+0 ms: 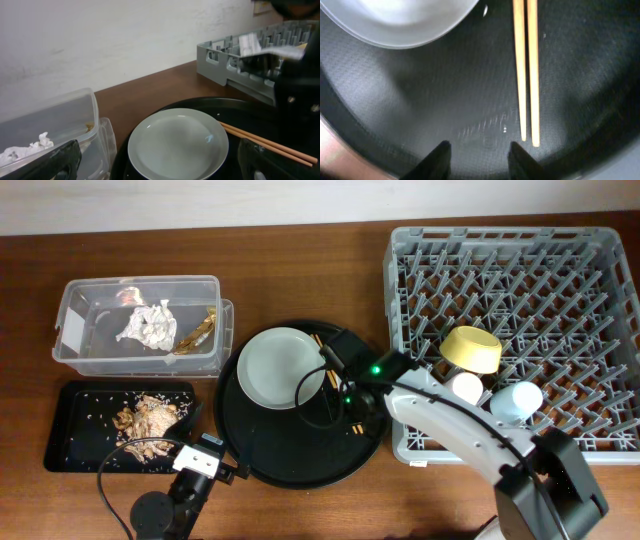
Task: Sort waste into correct bins and load items into the dishwasher rack
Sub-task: 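Carry the yellow bowl into the rack and release it, then grasp the wooden chopsticks on the round tray with the right gripper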
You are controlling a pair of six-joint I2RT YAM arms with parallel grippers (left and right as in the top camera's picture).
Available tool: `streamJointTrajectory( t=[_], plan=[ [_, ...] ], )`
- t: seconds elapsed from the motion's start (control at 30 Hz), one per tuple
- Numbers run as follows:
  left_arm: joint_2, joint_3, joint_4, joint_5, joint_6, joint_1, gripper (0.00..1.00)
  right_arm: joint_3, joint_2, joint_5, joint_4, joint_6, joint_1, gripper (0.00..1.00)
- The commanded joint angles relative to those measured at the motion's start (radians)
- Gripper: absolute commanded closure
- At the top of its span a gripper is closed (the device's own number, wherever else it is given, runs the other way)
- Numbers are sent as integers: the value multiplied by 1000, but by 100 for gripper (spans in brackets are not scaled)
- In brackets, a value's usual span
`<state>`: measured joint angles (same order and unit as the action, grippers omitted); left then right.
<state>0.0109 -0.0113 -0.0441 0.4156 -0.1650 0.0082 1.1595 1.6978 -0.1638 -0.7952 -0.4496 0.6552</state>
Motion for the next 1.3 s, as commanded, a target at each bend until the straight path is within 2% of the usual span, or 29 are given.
streamJointTrajectory(
  t=[0.0,0.03,0.13,0.23,0.4,0.47,0.5,0.57,0.7,0.8,0.9,1.0,1.13,1.17,1.2,1.23,1.27],
  plan=[
    [-5,2,-6,11,-9,3,1,-53,14,47,46,34,0,63],
    [-5,2,-6,11,-9,3,1,-60,19,114,45,35,0,62],
    [-5,2,-6,11,-9,3,1,-60,52,122,70,98,0,62],
    [-5,2,-6,11,-9,3,1,-61,123,111,101,98,0,62],
    [-5,2,-6,11,-9,3,1,-61,174,109,113,98,0,71],
    [-5,2,-6,11,-9,3,1,-61,174,118,116,98,0,75],
    [-5,2,-6,11,-9,3,1,-61,174,125,117,98,-1,86],
    [-5,2,-6,11,-9,3,1,-61,173,124,115,91,-2,96],
    [-5,2,-6,11,-9,3,1,-15,109,124,49,48,-23,96],
    [-5,2,-6,11,-9,3,1,94,-45,124,-57,49,-86,96],
    [-5,2,-6,11,-9,3,1,131,-174,167,-92,52,-150,96],
    [-5,2,-6,11,-9,3,1,126,-190,381,-122,52,-217,96],
    [-5,2,-6,11,-9,3,1,119,-98,469,-126,52,-302,96],
    [-5,2,-6,11,-9,3,1,120,-70,438,-126,54,-317,95],
    [-5,2,-6,11,-9,3,1,120,-53,393,-127,98,-317,84],
    [-5,2,-6,11,-9,3,1,120,-54,346,-137,137,-298,57],
    [-5,2,-6,11,-9,3,1,121,-67,332,-144,139,-270,54]
  ],
)
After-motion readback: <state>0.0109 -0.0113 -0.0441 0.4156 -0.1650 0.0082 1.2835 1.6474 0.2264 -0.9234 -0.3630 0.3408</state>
